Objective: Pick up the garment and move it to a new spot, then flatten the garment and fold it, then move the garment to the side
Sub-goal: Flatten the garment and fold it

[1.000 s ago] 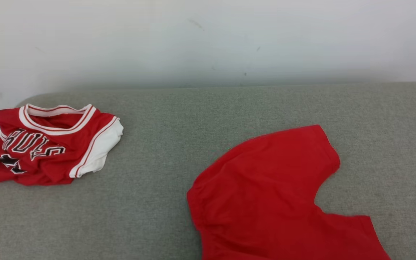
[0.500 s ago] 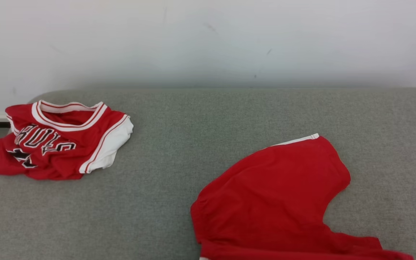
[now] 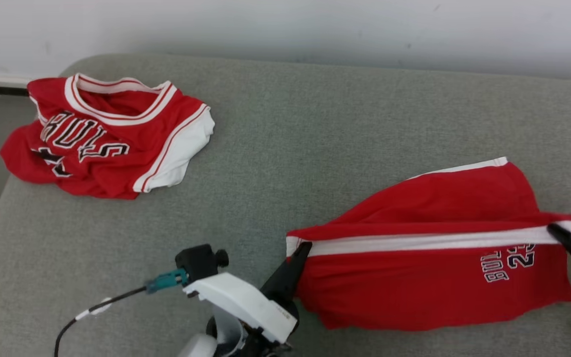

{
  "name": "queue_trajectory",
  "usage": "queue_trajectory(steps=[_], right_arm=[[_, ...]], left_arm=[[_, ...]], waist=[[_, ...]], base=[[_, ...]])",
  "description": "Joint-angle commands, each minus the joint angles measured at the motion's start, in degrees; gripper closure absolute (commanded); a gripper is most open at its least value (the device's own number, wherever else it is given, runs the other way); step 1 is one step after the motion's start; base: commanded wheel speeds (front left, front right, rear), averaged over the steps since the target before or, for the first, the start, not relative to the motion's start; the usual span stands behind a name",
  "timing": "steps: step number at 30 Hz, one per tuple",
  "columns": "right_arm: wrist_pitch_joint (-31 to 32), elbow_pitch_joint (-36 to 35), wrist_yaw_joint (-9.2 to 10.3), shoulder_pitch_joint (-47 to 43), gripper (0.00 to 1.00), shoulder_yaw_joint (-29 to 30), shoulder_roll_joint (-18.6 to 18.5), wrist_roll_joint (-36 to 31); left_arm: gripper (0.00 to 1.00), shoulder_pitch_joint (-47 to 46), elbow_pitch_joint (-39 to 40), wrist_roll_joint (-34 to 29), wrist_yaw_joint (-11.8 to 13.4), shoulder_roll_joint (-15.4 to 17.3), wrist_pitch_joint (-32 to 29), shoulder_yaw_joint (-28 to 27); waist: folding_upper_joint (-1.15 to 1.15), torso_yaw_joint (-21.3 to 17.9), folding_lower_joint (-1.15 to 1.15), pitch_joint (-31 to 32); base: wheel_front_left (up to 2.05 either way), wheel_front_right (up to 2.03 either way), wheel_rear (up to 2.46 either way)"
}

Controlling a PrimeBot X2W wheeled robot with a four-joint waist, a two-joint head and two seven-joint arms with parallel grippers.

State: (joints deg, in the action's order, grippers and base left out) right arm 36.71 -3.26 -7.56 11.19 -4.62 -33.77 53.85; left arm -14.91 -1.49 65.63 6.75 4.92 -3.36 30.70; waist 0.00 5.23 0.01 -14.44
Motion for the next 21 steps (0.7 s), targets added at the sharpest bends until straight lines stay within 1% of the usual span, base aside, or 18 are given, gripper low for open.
queue_trajectory(steps=[1,5,7,12,15,16,17,18,19,20,21], right_arm=[[0.6,2.2,0.15,3.0,1.0,0.0,0.3,-0.5],[1.2,6.8,0.15,9.2,1.0,-1.2,0.4,-2.5],[1.0,7.7,0.15,10.2,1.0,-1.5,0.5,-2.9],[-0.3,11.1,0.15,14.7,1.0,-3.5,0.9,-3.5],[-1.1,12.6,0.15,16.3,1.0,-4.9,0.8,-3.9],[-1.6,13.0,0.15,16.8,0.94,-5.3,0.8,-4.1],[-2.2,13.3,0.15,17.3,0.6,-5.7,0.8,-4.3],[-3.0,13.5,0.15,17.6,0.0,-5.8,1.0,-4.3],[-3.8,14.0,0.15,17.8,0.0,-6.0,1.2,-4.3],[-4.6,14.3,0.14,18.0,0.0,-6.4,1.4,-4.4],[-5.6,14.5,0.13,18.2,0.0,-6.6,1.6,-4.3]], left_arm=[[1.0,-1.7,-1.3,-0.3,0.5,-0.2,0.6,-0.3],[1.0,-5.6,-5.2,1.1,0.8,-1.2,2.4,-0.1],[1.0,-6.5,-6.2,1.4,0.9,-1.3,2.9,0.1],[1.0,-10.7,-10.5,2.3,0.6,-1.8,5.2,2.5],[1.0,-12.6,-11.8,3.9,0.6,-1.8,6.4,4.5],[1.0,-13.2,-12.4,4.6,0.8,-1.8,6.8,5.2],[1.0,-13.7,-12.8,5.1,0.8,-1.8,7.1,5.8],[0.88,-14.2,-13.3,5.5,0.9,-1.8,7.4,6.4],[0.62,-14.5,-13.8,5.7,1.0,-1.9,7.9,6.8],[0.2,-14.8,-14.4,5.7,1.3,-1.9,8.5,7.3],[0.0,-15.0,-14.8,5.8,1.3,-1.9,9.0,7.6]], waist=[[0.0,2.3,-0.01,-2.9],[0.0,4.2,-0.01,-4.8],[0.0,4.6,-0.01,-5.1],[0.0,5.8,-0.01,-6.4],[0.0,6.0,-0.01,-6.8],[0.0,6.0,-0.01,-6.9],[0.0,6.0,-0.01,-7.0],[0.0,6.0,-0.01,-7.0],[0.0,5.9,-0.01,-7.0],[0.0,5.8,-0.01,-6.8],[0.0,5.6,-0.01,-6.7]], base=[[0.0,0.0,0.0],[0.0,0.0,0.0],[0.0,0.0,0.0],[0.0,0.0,0.0],[0.0,0.0,0.0],[0.0,0.0,0.0],[0.0,0.0,0.0],[0.0,0.0,0.0],[0.0,0.0,0.0],[0.0,0.0,0.0],[0.0,0.0,0.0]])
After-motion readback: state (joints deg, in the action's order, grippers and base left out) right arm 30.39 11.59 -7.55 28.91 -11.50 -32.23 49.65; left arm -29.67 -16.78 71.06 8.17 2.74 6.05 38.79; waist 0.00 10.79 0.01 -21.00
